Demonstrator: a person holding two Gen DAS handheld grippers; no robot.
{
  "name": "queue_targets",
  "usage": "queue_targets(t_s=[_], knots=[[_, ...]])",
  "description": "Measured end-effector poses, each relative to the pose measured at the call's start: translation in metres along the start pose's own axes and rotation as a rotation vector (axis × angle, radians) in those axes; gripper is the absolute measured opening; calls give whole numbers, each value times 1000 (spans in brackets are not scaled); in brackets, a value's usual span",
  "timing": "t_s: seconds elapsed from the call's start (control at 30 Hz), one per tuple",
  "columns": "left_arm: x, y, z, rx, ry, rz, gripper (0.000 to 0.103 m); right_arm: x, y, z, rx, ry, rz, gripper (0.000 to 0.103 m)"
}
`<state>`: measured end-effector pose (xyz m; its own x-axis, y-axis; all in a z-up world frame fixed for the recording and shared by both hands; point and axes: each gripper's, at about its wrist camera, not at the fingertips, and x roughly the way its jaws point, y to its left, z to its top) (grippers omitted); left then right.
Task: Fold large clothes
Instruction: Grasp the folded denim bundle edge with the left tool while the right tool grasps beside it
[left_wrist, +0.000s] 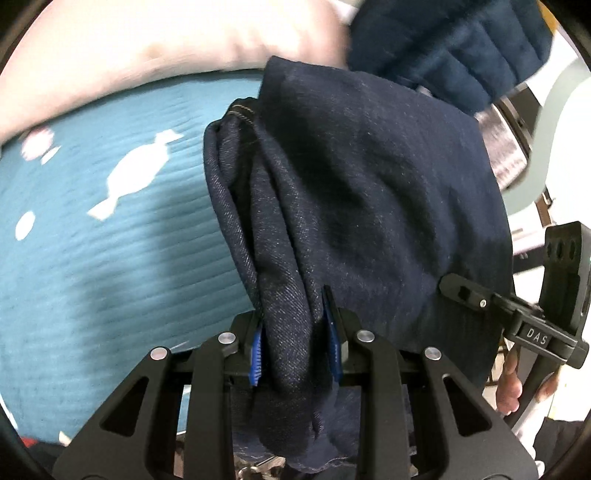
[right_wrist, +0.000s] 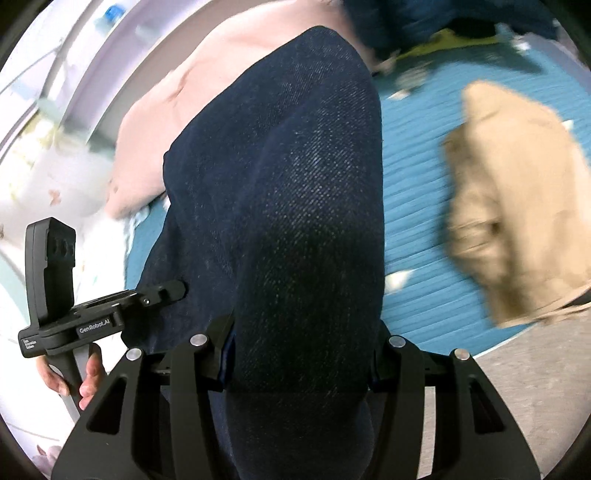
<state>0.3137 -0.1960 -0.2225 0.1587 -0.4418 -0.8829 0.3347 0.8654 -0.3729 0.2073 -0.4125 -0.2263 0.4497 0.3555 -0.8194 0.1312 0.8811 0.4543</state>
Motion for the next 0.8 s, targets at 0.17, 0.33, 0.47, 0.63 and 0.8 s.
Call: queue_targets(t_s=[0.17, 0.33, 0.47, 0.63, 0.8], knots=[[30, -88, 39, 103, 6, -38, 26, -53, -61, 29, 35, -38, -58, 48], [63, -163, 79, 174, 0, -78, 26, -93, -125, 61, 77, -67, -83, 48], [89, -205, 98, 198, 26, -64, 26, -114, -173, 84, 95, -70, -96, 48], [130, -244, 119, 203, 58, -14, 26, -120, -223, 112, 114, -55, -123, 48], [181, -252, 131, 206, 77, 36, 26, -95, -265, 134, 147, -28, -157, 48]])
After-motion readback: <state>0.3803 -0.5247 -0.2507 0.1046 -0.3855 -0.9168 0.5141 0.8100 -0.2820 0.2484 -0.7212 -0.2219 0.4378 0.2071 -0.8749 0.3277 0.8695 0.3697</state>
